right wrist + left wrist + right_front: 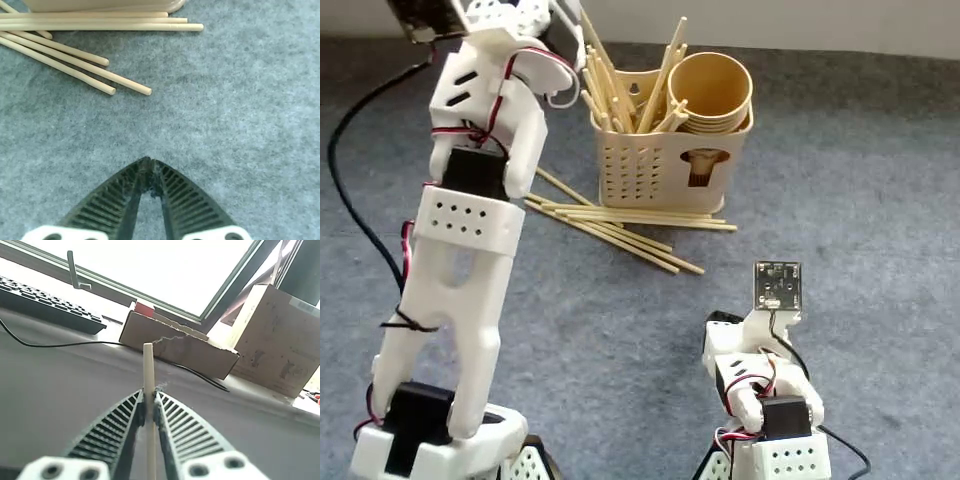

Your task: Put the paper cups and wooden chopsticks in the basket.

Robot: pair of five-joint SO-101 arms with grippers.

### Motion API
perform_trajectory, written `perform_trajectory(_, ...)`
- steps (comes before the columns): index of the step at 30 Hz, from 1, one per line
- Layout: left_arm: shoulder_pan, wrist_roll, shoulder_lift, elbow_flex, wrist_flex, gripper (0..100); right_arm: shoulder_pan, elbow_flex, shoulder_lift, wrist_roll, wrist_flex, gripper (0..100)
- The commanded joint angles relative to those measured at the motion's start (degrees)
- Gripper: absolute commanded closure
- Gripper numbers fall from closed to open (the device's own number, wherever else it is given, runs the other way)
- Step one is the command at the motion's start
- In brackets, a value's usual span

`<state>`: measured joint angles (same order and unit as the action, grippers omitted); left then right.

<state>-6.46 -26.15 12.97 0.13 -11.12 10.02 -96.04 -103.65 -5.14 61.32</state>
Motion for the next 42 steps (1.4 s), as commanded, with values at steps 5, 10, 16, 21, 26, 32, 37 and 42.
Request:
perform_trajectory(5,-4.5,6.4,-2.5,2.6,1.1,99,-0.7,-8.5,-0.8,-0.4,0.2,99.4)
perform_trajectory(10,-5.0,7.0,-2.5,7.3,1.1,99,-0.7,-8.5,-0.8,-0.4,0.2,99.4)
perform_trajectory(16,-5.0,7.1,-2.0,12.4,1.1,97,-0.7,-8.5,-0.8,-0.4,0.2,99.4)
perform_trajectory(21,-5.1,7.0,-1.9,11.2,-3.9,86,-0.7,-8.5,-0.8,-0.4,0.2,99.4)
perform_trajectory(26,-4.8,6.7,-1.9,4.7,-13.2,86,-0.7,-8.5,-0.8,-0.4,0.2,99.4)
perform_trajectory(32,-4.9,6.1,-1.9,-5.6,-22.9,86,-0.7,-8.5,-0.8,-0.4,0.2,99.4)
perform_trajectory(37,-4.6,-2.7,-1.9,-12.1,-27.3,86,-0.7,-8.5,-0.8,-0.4,0.2,99.4)
perform_trajectory(42,-3.1,-4.4,-1.9,-16.8,-32.1,100,-0.7,-8.5,-0.8,-0.3,0.2,99.4)
